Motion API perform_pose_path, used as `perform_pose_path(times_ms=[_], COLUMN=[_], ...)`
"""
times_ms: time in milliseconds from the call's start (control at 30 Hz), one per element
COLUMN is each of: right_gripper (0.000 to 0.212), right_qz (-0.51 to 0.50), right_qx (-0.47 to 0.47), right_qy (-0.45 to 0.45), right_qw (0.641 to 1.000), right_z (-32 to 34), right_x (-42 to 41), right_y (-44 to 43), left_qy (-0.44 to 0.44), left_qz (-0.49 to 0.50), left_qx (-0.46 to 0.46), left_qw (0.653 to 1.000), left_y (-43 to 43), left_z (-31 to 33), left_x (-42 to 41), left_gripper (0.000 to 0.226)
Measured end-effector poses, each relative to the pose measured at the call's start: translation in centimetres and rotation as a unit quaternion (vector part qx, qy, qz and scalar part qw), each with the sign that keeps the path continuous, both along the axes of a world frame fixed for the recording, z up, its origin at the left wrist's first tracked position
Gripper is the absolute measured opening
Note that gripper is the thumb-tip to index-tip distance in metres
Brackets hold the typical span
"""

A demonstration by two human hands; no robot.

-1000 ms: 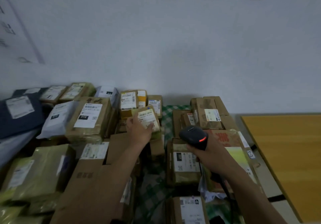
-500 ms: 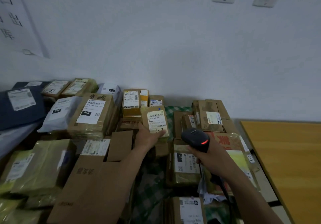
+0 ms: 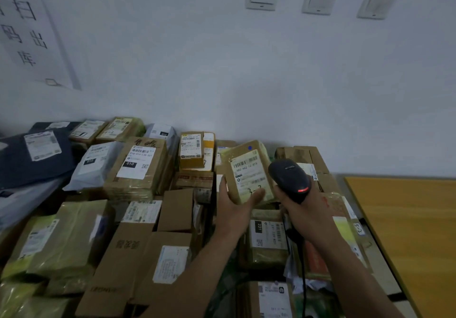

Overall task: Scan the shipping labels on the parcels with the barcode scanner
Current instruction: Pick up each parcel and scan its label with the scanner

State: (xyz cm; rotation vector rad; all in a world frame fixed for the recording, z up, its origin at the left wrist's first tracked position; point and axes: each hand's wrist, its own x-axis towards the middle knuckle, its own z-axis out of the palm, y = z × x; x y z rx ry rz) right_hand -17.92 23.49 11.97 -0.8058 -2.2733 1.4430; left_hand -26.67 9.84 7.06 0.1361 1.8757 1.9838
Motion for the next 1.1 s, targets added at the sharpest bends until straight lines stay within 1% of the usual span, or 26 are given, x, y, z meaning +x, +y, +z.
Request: perform_pose_path(times_ms=[100,167,233,300,367,400,467,600,733,833,933,1100], right_gripper=[0.044,0.04,0.039,0.045,0.056,0.061,0.064,0.05,0.04,0.029,0.029,0.025], right_qz=[-0.011,-0.016,-0.014,0.004,0.019,0.021,0.021,-0.029,0.001,0.038,0.089,0.119], right_qx=[0.0,-0.007,-0.017,-0.034,-0.042,-0.042,-0.018,0.065,0.087,0.068,0.033,0.048], right_qy=[0.032,0.052,0.069,0.077,0.061,0.05,0.037,0.034,-0.018,-0.05,-0.07,-0.079], right_qw=[0.999,0.998,0.997,0.996,0.997,0.998,0.999,0.997,0.996,0.996,0.993,0.989], right_z=[0.7,1.2,1.8,2.3,2.6,2.5,2.4,2.3,2.5,2.8,2.8,2.6], right_x=[0.7,1.2,1.8,2.5,3.0,3.2,3.2,3.6,4.1,4.7,5.1,5.3], right_y=[0.0,0.1,0.4,1.0,1.5,1.8,1.8,1.3,0.9,0.5,0.1,0.1], left_qy=[0.001,-0.01,-0.029,-0.032,-0.019,-0.009,0.014,0.088,0.103,0.114,0.127,0.129], left_qz=[-0.016,-0.028,-0.046,-0.071,-0.091,-0.096,-0.088,-0.038,0.002,0.018,0.023,0.037], left_qx=[0.03,0.055,0.074,0.089,0.075,0.067,0.049,0.021,-0.021,-0.035,-0.045,-0.064], left_qw=[0.999,0.998,0.996,0.993,0.993,0.993,0.995,0.995,0.994,0.993,0.991,0.989], left_y=[0.5,0.5,0.2,-0.4,-1.1,-1.2,-1.3,-0.3,0.0,0.4,0.5,0.2], left_z=[0.4,0.5,0.5,0.3,0.4,0.6,0.6,0.3,-0.1,-1.1,-1.6,-1.7], left_x=[1.6,2.4,2.7,2.6,2.5,2.5,2.4,1.3,0.0,-1.3,-2.1,-2.0], left_gripper=[0.076,0.075,0.078,0.083,0.086,0.089,0.094,0.099,0.109,0.111,0.11,0.11])
